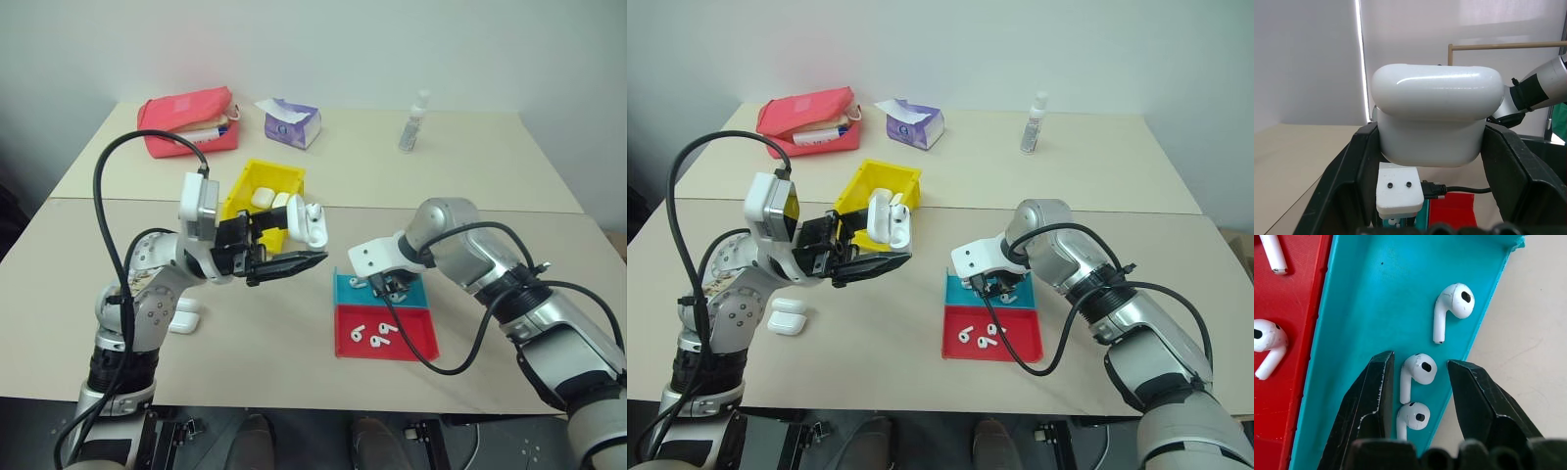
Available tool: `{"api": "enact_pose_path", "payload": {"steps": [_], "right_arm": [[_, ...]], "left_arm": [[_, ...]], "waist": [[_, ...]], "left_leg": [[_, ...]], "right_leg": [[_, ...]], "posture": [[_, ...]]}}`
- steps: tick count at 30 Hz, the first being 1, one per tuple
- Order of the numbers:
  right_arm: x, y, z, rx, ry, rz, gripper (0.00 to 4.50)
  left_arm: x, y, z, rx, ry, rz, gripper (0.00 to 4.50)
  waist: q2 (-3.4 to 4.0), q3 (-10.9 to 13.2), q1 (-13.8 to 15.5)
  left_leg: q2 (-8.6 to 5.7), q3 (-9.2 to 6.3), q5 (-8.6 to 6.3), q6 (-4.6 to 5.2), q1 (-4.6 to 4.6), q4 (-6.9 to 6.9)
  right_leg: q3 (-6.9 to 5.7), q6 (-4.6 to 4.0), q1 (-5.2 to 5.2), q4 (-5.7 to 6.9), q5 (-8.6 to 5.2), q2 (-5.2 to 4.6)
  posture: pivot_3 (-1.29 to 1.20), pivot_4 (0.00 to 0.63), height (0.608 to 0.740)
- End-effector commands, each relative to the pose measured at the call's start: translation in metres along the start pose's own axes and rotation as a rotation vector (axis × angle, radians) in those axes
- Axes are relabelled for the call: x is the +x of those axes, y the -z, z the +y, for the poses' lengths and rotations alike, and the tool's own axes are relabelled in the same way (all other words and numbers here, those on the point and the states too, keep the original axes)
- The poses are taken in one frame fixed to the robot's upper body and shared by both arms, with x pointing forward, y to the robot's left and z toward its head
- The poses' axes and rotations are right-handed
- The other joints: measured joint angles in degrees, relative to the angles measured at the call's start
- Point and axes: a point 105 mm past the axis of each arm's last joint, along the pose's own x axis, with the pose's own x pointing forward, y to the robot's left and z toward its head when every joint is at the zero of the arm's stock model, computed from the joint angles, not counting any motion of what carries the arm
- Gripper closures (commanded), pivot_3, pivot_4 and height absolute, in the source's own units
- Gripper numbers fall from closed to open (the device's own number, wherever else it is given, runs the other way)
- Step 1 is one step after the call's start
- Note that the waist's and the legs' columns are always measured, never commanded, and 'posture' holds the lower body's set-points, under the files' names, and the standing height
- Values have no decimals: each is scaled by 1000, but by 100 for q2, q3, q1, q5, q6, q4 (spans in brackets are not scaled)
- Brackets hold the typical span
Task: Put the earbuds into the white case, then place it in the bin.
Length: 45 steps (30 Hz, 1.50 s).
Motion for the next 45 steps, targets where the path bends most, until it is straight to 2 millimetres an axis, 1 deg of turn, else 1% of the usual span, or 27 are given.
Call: {"api": "enact_pose_path", "payload": {"steps": [1, 5, 7, 11, 17, 20, 22, 26, 30, 34, 36, 37, 39, 41, 45], "right_arm": [[1, 10, 3, 20, -10, 25, 2375], [2, 10, 4, 19, -12, 23, 2375], [2, 9, 4, 18, -14, 21, 2741], [4, 10, 6, 15, -19, 21, 3844], [4, 8, 7, 33, -19, 5, 3847], [0, 4, 7, 83, -15, -42, 3847], [-6, 1, 5, 137, -3, -90, 3847], [-30, -7, -1, 308, 25, -264, 3847], [-69, -14, -12, 530, 124, -549, 3847], [-107, -13, -14, 679, 249, -846, 3847], [-124, -11, -10, 691, 333, -1004, 3847], [-130, -11, -7, 688, 363, -1055, 3847], [-144, -12, 2, 680, 421, -1201, 3847], [-161, -22, 11, 676, 427, -1374, 3847], [-179, -43, 21, 659, 373, -1581, 3847]], "left_arm": [[1, -11, -4, 59, 14, -22, 1728], [1, -11, -3, 59, 15, -22, 1728], [1, -11, -3, 59, 16, -23, 1728], [1, -11, -3, 60, 15, -23, 1728], [1, -11, -3, 59, 14, -24, 1728], [1, -11, -4, 58, 15, -26, 1728], [2, -11, -4, 56, 18, -27, 1728], [5, -11, -3, 54, 32, -30, 1728], [5, -12, 0, 53, 42, -38, 1728], [6, -13, 1, 52, 47, -47, 1728], [6, -13, 1, 49, 50, -51, 1728], [6, -13, 2, 48, 52, -52, 1728], [7, -13, 2, 44, 58, -54, 1728], [10, -12, 3, 34, 73, -60, 1728], [15, -12, 5, 23, 90, -65, 1728]], "waist": [[0, 0, 0], [0, 0, 0], [0, 0, -1], [0, 0, -3], [0, 0, -1], [0, 0, -1], [0, 0, -2], [0, 0, -3], [0, 0, -1], [0, 0, 8], [0, 0, 14], [0, 0, 16], [0, 0, 16], [0, 0, 7], [1, -1, -34]], "left_leg": [[0, 0, 0, 0, 0, 0], [0, 0, 0, 0, 0, 0], [0, 0, 0, 0, 0, 0], [0, 0, 0, 0, 3, 0], [0, 0, 0, -1, 3, 1], [0, 0, 0, -1, 3, 0], [0, 0, 0, -1, 2, 0], [0, 0, 0, -1, -3, 0], [0, -1, 0, 0, -4, -1], [0, -3, 0, 0, -5, -3], [0, -4, 0, 0, -6, -3], [-1, -5, 0, 0, -7, -4], [-1, -7, 0, 0, -10, -5], [-1, -7, 0, 0, -11, -5], [-1, -7, 0, 0, -6, -5]], "right_leg": [[0, 0, 0, 0, 0, 0], [0, 0, 0, 0, 0, 0], [0, 0, 0, 0, 0, 0], [0, 0, 1, 2, 0, 0], [0, 0, 2, 2, 0, 0], [0, 0, 2, 2, 0, 0], [0, 0, 2, 1, 0, 0], [0, 0, -2, 2, 0, 0], [0, 0, -4, 1, 0, 0], [-1, 0, -2, -2, 0, 0], [-3, 0, -1, -3, 0, 0], [-3, 0, 0, -4, 0, 0], [-5, 0, 0, -5, 0, 0], [-4, 0, -3, -4, 0, 0], [-2, 0, -2, 5, 0, 1]], "posture": [[0, 150, 740], [0, 150, 740], [0, 150, 740], [0, 150, 740], [0, 150, 740], [0, 150, 740], [0, 150, 740], [0, 150, 740], [0, 150, 740], [0, 150, 740], [0, 150, 740], [0, 150, 740], [0, 150, 740], [0, 150, 740], [0, 150, 740]]}}
